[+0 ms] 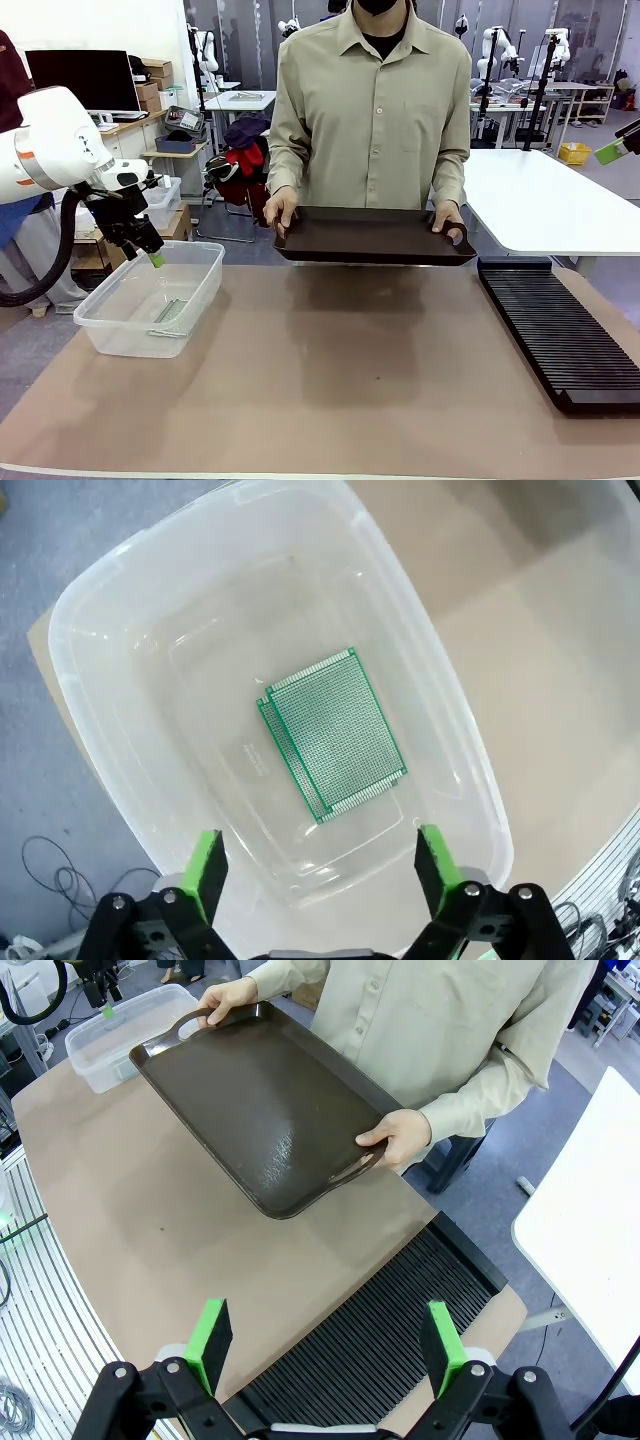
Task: Sort PCBs into racks and boxes based on the side picked up.
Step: If the short side of the Blank PCB is picked up, insert it into the PCB Rack ; if the long side is picked up, place it in the Organizing box.
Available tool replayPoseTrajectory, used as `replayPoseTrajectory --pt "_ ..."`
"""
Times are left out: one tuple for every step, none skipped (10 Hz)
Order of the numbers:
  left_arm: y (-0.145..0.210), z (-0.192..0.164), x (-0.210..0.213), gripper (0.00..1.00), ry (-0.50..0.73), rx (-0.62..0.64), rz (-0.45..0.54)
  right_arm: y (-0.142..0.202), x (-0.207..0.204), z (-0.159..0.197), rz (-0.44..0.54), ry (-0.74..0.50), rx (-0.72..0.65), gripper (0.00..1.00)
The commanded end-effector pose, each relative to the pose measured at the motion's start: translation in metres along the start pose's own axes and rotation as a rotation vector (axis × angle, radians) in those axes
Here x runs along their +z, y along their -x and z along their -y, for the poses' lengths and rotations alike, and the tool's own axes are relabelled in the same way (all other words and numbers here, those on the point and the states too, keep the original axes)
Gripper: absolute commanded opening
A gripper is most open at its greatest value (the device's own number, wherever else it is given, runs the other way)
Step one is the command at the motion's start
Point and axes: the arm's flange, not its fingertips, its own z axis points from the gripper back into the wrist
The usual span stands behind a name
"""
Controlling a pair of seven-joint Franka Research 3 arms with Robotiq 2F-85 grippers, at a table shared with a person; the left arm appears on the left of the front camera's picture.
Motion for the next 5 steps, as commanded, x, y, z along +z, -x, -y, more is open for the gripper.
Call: replayPoseTrajectory --pt "0.016 0.011 0.015 1.0 0.027 -0.1 0.037 0.0 -0.001 -0.001 0.005 -0.013 0.001 1.0" --pt "0.018 0.014 0.029 1.0 0.058 -0.171 0.044 0.0 -0.001 -0.001 0.005 -0.013 0.001 1.0" --pt "0.02 0.017 0.042 1.0 0.103 -0.189 0.079 0.0 -0.001 -0.001 0.005 -0.013 0.001 1.0" --pt "0.022 0.022 0.058 1.0 0.145 -0.242 0.107 0.0 -0.001 -0.001 0.005 -0.013 0.001 1.0" --pt "0.023 0.031 0.078 1.0 0.212 -0.313 0.156 0.0 -0.001 -0.001 0.005 -0.013 0.001 1.0"
